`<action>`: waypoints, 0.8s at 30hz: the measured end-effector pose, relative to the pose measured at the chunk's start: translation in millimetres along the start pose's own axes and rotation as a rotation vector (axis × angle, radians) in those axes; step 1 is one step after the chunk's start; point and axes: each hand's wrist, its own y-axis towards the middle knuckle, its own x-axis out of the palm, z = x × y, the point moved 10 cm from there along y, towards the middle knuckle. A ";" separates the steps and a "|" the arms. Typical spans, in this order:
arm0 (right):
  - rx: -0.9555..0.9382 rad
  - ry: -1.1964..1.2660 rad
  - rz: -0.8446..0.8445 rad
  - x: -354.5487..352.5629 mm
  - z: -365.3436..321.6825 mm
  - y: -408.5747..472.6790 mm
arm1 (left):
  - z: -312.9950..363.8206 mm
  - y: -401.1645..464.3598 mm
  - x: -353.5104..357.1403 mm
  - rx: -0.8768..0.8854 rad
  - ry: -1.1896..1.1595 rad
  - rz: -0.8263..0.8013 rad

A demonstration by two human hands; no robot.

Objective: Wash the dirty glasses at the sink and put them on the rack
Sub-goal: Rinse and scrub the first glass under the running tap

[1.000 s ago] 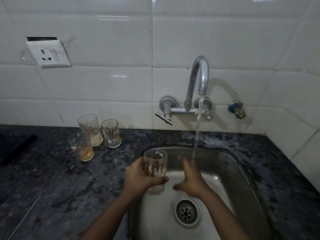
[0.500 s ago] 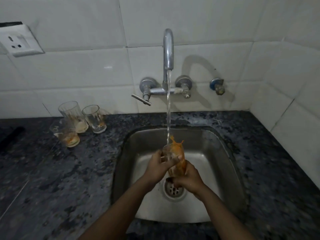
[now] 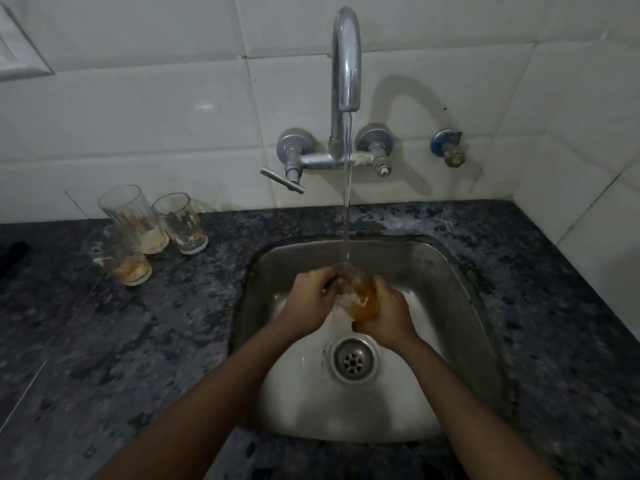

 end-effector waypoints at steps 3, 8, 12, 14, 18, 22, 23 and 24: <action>-0.032 -0.038 0.071 -14.7 0.1 5.7 | 18.6 13.8 8.9 0.118 0.012 -0.076; -0.138 -0.102 0.147 -27.4 -9.2 25.7 | 15.3 39.4 17.3 0.057 -0.053 -0.114; -0.229 -0.192 0.199 -24.9 -23.5 43.9 | -17.6 52.3 45.9 -0.345 -0.504 -0.486; -0.253 -0.164 0.225 -22.9 -27.1 51.3 | -19.9 54.2 54.7 -0.432 -0.669 -0.605; -0.317 -0.109 0.237 -27.0 -31.5 57.8 | -1.6 55.0 64.9 -0.205 -0.324 -0.798; -0.491 -0.254 0.107 -16.0 -47.5 55.3 | 0.4 39.5 76.7 0.152 0.588 -0.847; -0.510 -0.266 0.103 -13.6 -47.2 55.8 | -0.4 37.2 78.2 0.155 0.616 -0.842; -0.514 -0.264 0.104 -12.6 -45.6 56.7 | 1.7 37.1 77.8 0.163 0.583 -0.833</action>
